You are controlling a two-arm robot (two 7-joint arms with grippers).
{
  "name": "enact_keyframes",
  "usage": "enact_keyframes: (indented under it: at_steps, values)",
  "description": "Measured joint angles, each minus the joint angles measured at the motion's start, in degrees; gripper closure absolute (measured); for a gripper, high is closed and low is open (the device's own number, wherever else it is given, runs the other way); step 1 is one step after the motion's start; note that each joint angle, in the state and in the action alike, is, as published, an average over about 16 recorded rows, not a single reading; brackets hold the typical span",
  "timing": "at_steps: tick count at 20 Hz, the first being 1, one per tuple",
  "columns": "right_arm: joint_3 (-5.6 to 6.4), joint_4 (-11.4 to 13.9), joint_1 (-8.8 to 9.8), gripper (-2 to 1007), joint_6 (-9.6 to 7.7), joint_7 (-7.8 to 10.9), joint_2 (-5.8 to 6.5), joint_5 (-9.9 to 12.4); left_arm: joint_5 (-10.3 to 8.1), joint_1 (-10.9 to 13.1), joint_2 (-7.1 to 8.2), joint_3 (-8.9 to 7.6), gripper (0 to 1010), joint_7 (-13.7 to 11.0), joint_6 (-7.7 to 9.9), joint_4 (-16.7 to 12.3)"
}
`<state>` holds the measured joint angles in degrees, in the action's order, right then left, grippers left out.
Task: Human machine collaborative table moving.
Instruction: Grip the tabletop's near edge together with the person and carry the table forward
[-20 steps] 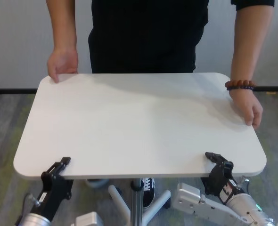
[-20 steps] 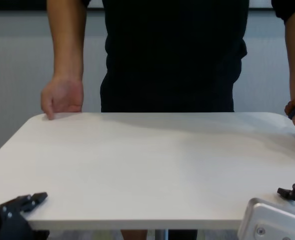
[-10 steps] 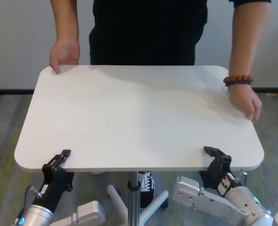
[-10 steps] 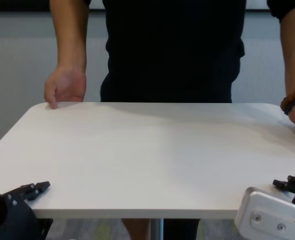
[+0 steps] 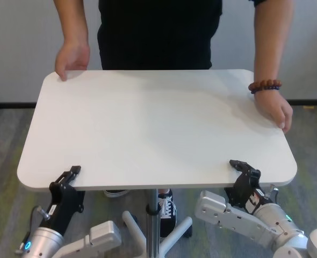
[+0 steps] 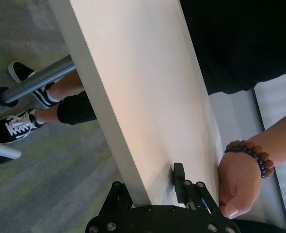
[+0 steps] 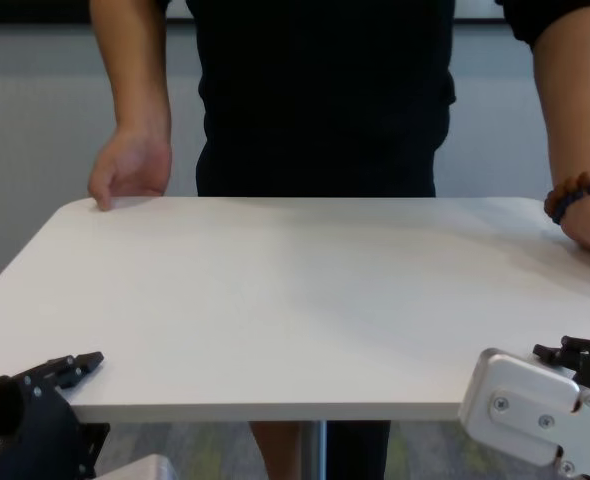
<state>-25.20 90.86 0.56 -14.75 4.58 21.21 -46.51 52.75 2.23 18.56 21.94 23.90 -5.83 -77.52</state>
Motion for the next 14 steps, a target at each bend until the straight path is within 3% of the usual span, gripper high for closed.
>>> enact_keyframes:
  at_steps: [14]
  values:
    - [1.35, -4.2, -3.02, 625, 2.56, 1.19, -2.78, -0.2, 0.33, -3.2, -0.76, 0.77, 733, 0.1, 0.45, 3.7]
